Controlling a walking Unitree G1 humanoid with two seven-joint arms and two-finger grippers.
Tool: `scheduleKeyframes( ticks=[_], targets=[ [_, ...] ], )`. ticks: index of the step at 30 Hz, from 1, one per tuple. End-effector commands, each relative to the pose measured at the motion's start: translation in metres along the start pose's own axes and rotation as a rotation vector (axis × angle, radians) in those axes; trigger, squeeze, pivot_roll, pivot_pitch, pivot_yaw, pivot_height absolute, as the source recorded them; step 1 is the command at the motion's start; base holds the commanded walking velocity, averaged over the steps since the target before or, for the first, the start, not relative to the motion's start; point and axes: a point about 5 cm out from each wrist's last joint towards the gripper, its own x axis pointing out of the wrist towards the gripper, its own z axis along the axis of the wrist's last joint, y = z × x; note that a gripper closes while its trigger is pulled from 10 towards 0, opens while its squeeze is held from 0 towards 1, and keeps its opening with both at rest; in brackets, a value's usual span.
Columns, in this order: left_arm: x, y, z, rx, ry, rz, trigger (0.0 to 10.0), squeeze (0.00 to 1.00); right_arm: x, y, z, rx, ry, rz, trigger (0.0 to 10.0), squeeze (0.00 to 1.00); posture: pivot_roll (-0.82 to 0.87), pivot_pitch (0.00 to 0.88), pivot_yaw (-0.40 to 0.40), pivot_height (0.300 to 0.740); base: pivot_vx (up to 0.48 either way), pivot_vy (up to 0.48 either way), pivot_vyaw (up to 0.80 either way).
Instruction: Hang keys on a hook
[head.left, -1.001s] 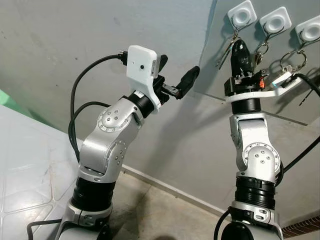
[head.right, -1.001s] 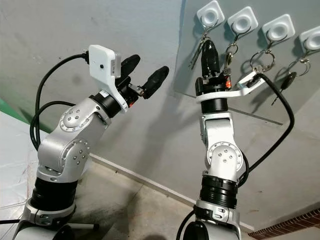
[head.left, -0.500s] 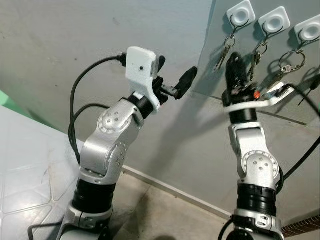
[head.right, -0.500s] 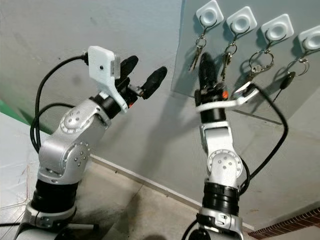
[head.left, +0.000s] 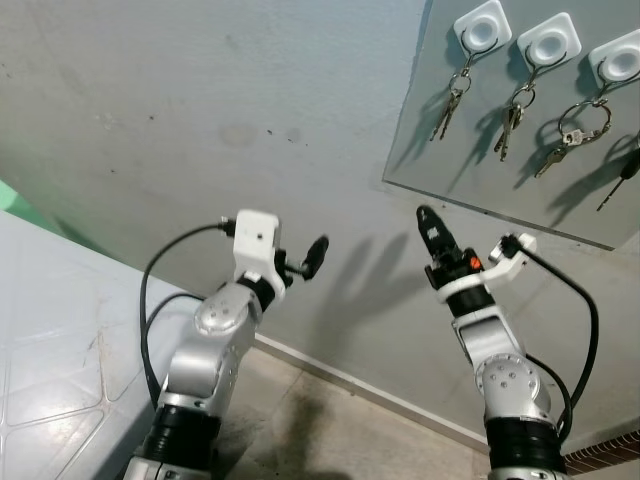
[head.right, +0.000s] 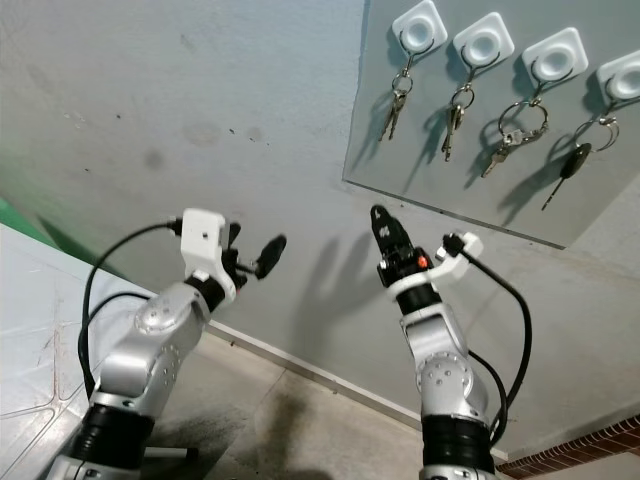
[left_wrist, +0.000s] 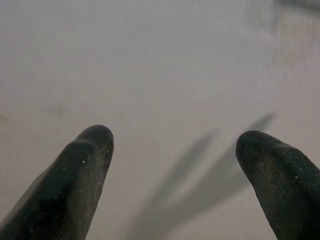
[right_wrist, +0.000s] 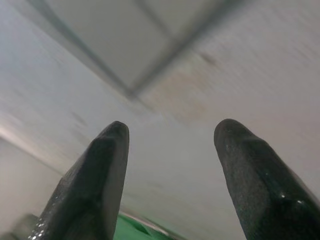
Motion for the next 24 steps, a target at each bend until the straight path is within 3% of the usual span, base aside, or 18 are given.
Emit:
scheduleKeyframes(
  ticks=[1, 2, 6, 7, 9, 11, 13, 15, 16, 18, 19, 22, 24],
  targets=[
    [-0.003, -0.004, -0.021, 0.019, 0.057, -0.034, 10.0, 0.0, -0.007, -0.009, -0.01, -0.035, 0.037, -0.026, 10.0, 1.0, 0.02, 0.073, 0.0, 0.74, 0.0, 0.0, 0.0],
    [-0.005, -0.005, -0.033, 0.031, 0.094, -0.043, 10.0, 0.0, -0.01, -0.015, -0.015, -0.063, 0.057, -0.055, 10.0, 0.0, 0.02, 0.073, 0.002, 0.74, 0.0, 0.0, 0.0],
    [-0.009, -0.005, -0.052, 0.048, 0.143, -0.054, 10.0, 0.0, -0.016, -0.024, -0.022, -0.106, 0.093, -0.084, 10.0, 0.0, 0.02, 0.069, 0.006, 0.74, 0.0, 0.0, 0.0],
    [-0.015, -0.003, -0.078, 0.06, 0.225, -0.049, 10.0, 0.0, -0.025, -0.036, -0.031, -0.177, 0.142, -0.139, 10.0, 0.0, 0.02, 0.069, 0.006, 0.74, 0.0, 0.0, 0.0],
    [-0.022, -0.001, -0.097, 0.057, 0.283, -0.049, 10.0, 0.0, -0.034, -0.046, -0.039, -0.228, 0.186, -0.182, 10.0, 0.0, 0.02, 0.065, 0.005, 0.74, 0.0, 0.0, 0.0],
    [-0.024, 0.0, -0.102, 0.053, 0.298, -0.053, 10.0, 0.0, -0.037, -0.049, -0.042, -0.234, 0.205, -0.194, 10.0, 0.0, 0.02, 0.065, 0.005, 0.74, 0.0, 0.0, 0.0],
    [-0.041, 0.008, -0.135, -0.043, 0.419, -0.011, 10.0, 0.0, -0.056, -0.067, -0.056, -0.266, 0.289, -0.287, 10.0, 0.0, 0.02, 0.059, 0.003, 0.74, 0.0, 0.0, 0.0],
    [-0.047, 0.012, -0.143, -0.037, 0.455, 0.033, 10.0, 0.0, -0.062, -0.072, -0.06, -0.279, 0.32, -0.309, 10.0, 0.0, 0.02, 0.059, 0.003, 0.74, 0.0, 0.0, 0.0],
    [-0.055, 0.016, -0.154, -0.049, 0.5, 0.073, 10.0, 0.0, -0.069, -0.077, -0.065, -0.306, 0.361, -0.339, 10.0, 0.31, 0.01, 0.055, 0.002, 0.74, 0.0, 0.0, 0.0],
    [-0.058, 0.017, -0.157, -0.062, 0.518, 0.09, 10.0, 0.0, -0.071, -0.079, -0.067, -0.322, 0.375, -0.351, 10.0, 0.31, 0.01, 0.054, 0.002, 0.74, 0.0, 0.0, 0.0],
    [-0.064, 0.019, -0.165, -0.068, 0.551, 0.114, 10.0, 0.0, -0.077, -0.081, -0.071, -0.33, 0.402, -0.36, 10.0, 1.0, 0.01, 0.054, 0.002, 0.74, 0.0, 0.0, 0.0],
    [-0.089, 0.02, -0.189, -0.091, 0.672, 0.19, 10.0, 0.0, -0.101, -0.093, -0.086, -0.452, 0.554, -0.446, 10.0, 1.0, 0.0, 0.047, 0.001, 0.74, 0.0, 0.0, 0.0],
    [-0.099, 0.019, -0.197, -0.082, 0.719, 0.211, 10.0, 0.0, -0.114, -0.098, -0.091, -0.492, 0.625, -0.491, 10.0, 1.0, 0.0, 0.042, 0.0, 0.74, 0.0, 0.0, 0.0]
  ],
)
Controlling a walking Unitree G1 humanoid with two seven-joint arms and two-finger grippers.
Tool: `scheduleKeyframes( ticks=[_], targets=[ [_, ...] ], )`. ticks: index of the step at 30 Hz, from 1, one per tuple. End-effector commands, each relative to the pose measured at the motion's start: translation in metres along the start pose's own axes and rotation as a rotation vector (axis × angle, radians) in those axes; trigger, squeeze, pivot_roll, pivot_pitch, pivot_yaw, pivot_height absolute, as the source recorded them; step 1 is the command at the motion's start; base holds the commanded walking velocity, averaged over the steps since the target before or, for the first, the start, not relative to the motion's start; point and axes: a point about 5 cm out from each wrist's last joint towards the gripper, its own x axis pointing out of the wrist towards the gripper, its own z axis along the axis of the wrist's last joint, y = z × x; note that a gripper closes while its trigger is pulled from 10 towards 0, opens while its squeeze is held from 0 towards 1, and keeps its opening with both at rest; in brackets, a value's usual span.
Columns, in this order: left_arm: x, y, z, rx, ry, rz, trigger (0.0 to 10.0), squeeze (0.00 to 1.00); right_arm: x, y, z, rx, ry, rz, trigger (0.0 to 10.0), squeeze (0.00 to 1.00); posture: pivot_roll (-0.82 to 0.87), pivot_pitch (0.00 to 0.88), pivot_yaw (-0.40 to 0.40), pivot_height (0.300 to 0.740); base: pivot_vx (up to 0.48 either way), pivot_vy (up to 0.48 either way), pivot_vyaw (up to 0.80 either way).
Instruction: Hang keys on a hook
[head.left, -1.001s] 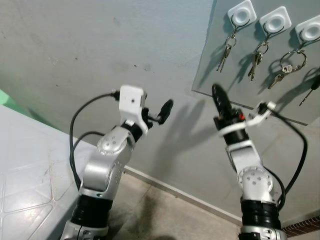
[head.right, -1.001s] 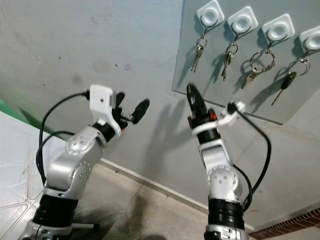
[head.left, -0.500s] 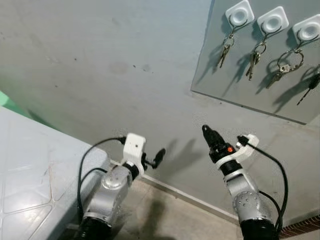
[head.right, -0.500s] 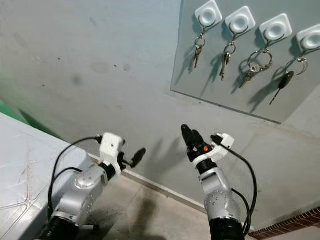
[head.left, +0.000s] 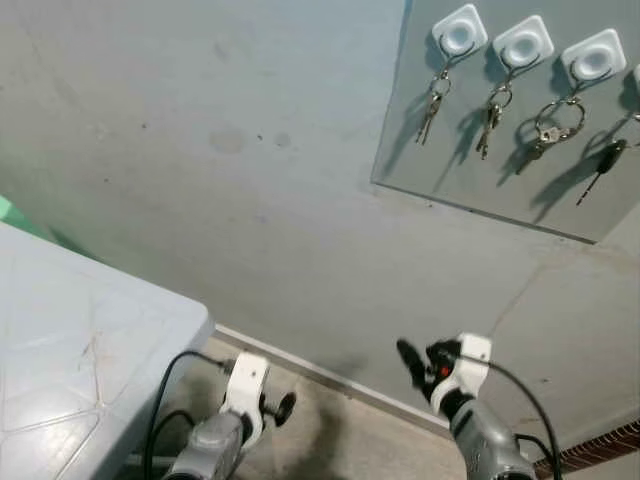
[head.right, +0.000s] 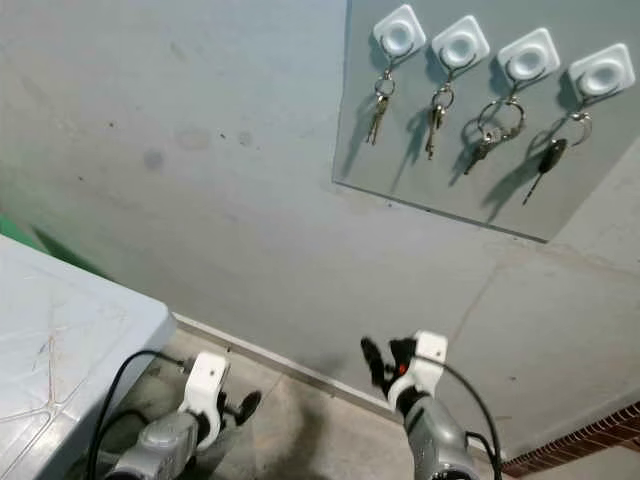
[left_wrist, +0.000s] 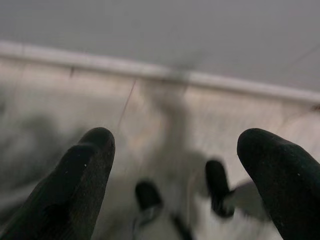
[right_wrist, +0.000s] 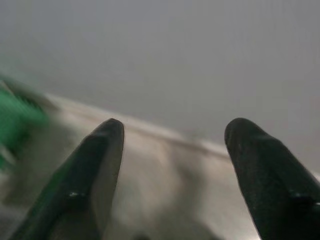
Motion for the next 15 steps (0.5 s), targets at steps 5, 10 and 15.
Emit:
scheduleKeyframes(
  ticks=[5, 10, 15],
  targets=[
    [-0.009, 0.005, -0.036, 0.017, 0.136, 0.072, 10.0, 0.0, -0.016, -0.012, -0.038, -0.164, 0.201, -0.092, 10.0, 1.0, 0.0, 0.035, -0.001, 0.74, 0.0, 0.0, 0.0],
    [-0.014, 0.009, -0.047, -0.049, 0.171, 0.131, 10.0, 0.0, -0.028, -0.017, -0.059, -0.283, 0.306, -0.135, 10.0, 1.0, -0.02, 0.021, 0.003, 0.74, 0.0, 0.0, 0.0],
    [-0.014, 0.01, -0.048, -0.109, 0.156, 0.144, 10.0, 0.0, -0.046, -0.021, -0.087, -0.325, 0.442, -0.131, 10.0, 0.0, -0.01, 0.014, 0.005, 0.74, 0.0, 0.0, 0.0]
  ],
)
